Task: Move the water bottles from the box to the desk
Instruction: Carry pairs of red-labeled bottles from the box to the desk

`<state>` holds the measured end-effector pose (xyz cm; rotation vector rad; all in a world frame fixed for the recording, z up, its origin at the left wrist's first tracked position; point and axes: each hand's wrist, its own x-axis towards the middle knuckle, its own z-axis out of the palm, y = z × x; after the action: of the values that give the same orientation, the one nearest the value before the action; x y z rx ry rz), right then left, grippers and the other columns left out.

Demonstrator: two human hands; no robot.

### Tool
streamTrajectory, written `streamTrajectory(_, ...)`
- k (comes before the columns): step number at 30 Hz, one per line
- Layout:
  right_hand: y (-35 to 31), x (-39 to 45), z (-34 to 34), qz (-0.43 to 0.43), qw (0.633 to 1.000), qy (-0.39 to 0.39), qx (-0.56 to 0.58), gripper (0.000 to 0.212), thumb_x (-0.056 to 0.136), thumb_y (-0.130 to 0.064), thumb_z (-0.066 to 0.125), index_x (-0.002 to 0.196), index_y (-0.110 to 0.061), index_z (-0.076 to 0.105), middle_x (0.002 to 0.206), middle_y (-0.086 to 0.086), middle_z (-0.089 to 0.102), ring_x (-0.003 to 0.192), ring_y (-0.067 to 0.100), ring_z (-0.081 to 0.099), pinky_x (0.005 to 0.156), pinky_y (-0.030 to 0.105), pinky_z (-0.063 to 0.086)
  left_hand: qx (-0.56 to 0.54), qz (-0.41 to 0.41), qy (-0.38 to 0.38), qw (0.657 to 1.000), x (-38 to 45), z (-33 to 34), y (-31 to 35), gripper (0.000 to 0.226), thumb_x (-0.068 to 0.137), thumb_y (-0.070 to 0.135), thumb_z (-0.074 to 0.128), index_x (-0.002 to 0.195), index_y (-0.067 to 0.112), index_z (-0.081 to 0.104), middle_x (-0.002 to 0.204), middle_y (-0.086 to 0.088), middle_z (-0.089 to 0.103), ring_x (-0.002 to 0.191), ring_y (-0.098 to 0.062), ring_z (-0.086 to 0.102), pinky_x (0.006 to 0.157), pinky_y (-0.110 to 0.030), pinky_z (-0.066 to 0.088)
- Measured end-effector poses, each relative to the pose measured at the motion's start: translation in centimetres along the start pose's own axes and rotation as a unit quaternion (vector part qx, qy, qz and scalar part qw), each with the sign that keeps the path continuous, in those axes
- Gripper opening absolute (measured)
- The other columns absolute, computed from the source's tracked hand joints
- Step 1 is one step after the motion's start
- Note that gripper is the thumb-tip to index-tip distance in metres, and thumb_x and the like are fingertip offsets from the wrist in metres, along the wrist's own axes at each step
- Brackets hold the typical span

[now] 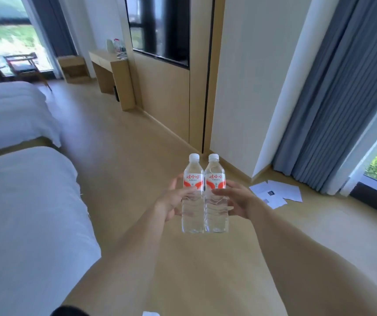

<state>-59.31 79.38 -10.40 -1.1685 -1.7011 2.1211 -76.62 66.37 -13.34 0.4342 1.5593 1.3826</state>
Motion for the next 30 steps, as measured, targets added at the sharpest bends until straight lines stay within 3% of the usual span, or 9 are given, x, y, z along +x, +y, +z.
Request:
streamTrajectory(3,-2.2,3.9,-1.0,0.008,0.999,-0.045,-0.016,0.041,0.086,-0.013,0.076,0.124,-0.017,0.064,0.116,0.012,0.073,0.109,0.033,0.068,0.098,0.059,0.050,-0.013,0.011,0.030,0.999,2.3,0.0,1.6,0.056,0.082,0.024,0.083,0.126,0.042,0.054,0.099,-0.002,0.078,0.100,-0.024,0.073,0.080,-0.067,0.056)
streamTrajectory(6,-4.0,7.2,-0.7,0.018,0.996,-0.079,-0.034,0.041,0.087,-0.013,0.076,0.126,-0.017,0.063,0.118,0.012,0.071,0.111,0.033,0.067,0.099,0.058,0.050,-0.017,0.010,0.065,0.998,3.5,-0.5,2.7,0.058,0.083,0.025,0.082,0.130,0.040,0.051,0.108,-0.004,0.075,0.106,-0.025,0.071,0.089,-0.067,0.054)
streamTrajectory(10,-5.7,11.4,0.9,0.041,0.990,-0.128,-0.032,0.038,0.090,-0.015,0.072,0.127,-0.016,0.063,0.121,0.014,0.070,0.112,0.033,0.067,0.091,0.051,0.054,-0.027,0.014,0.121,0.992,5.2,-2.6,4.1,0.061,0.083,0.025,0.082,0.134,0.035,0.050,0.115,-0.005,0.072,0.107,-0.027,0.070,0.089,-0.067,0.053)
streamTrajectory(13,-6.9,14.6,2.9,0.065,0.986,-0.153,-0.032,0.034,0.093,-0.020,0.068,0.126,-0.016,0.063,0.124,0.012,0.068,0.101,0.030,0.068,0.082,0.045,0.055,-0.035,0.013,0.151,0.988,6.5,-4.8,5.0,0.060,0.083,0.024,0.081,0.134,0.035,0.052,0.115,-0.004,0.072,0.105,-0.026,0.070,0.088,-0.067,0.053)
streamTrajectory(18,-9.6,21.4,6.8,0.059,0.980,-0.180,-0.061,0.028,0.095,-0.019,0.065,0.123,-0.018,0.065,0.123,0.009,0.069,0.106,0.030,0.068,0.085,0.047,0.056,-0.047,0.014,0.167,0.985,10.5,-10.0,7.0,0.051,0.085,0.023,0.079,0.128,0.040,0.056,0.121,-0.005,0.071,0.113,-0.029,0.068,0.094,-0.066,0.051)
streamTrajectory(22,-12.8,27.7,10.2,0.046,0.978,-0.186,-0.088,0.034,0.093,-0.018,0.069,0.126,-0.018,0.064,0.119,0.009,0.072,0.109,0.031,0.069,0.089,0.051,0.056,-0.063,0.019,0.172,0.983,15.3,-14.9,9.7,0.056,0.083,0.020,0.081,0.128,0.040,0.056,0.118,-0.006,0.072,0.108,-0.030,0.070,0.090,-0.067,0.053)
streamTrajectory(26,-16.2,34.0,13.3,0.040,0.978,-0.180,-0.098,0.038,0.089,-0.015,0.073,0.126,-0.019,0.065,0.113,0.007,0.074,0.104,0.030,0.069,0.078,0.047,0.058,-0.081,0.024,0.171,0.982,20.5,-19.8,12.9,0.060,0.080,0.015,0.084,0.128,0.038,0.056,0.111,-0.008,0.075,0.095,-0.029,0.074,0.081,-0.066,0.056)
streamTrajectory(30,-19.2,39.3,16.5,0.026,0.979,-0.183,-0.089,0.042,0.087,-0.014,0.075,0.127,-0.020,0.063,0.116,0.008,0.073,0.108,0.032,0.069,0.078,0.048,0.058,-0.079,0.044,0.164,0.982,24.6,-24.4,15.9,0.064,0.079,0.013,0.085,0.130,0.035,0.054,0.105,-0.007,0.077,0.083,-0.026,0.075,0.069,-0.049,0.061)
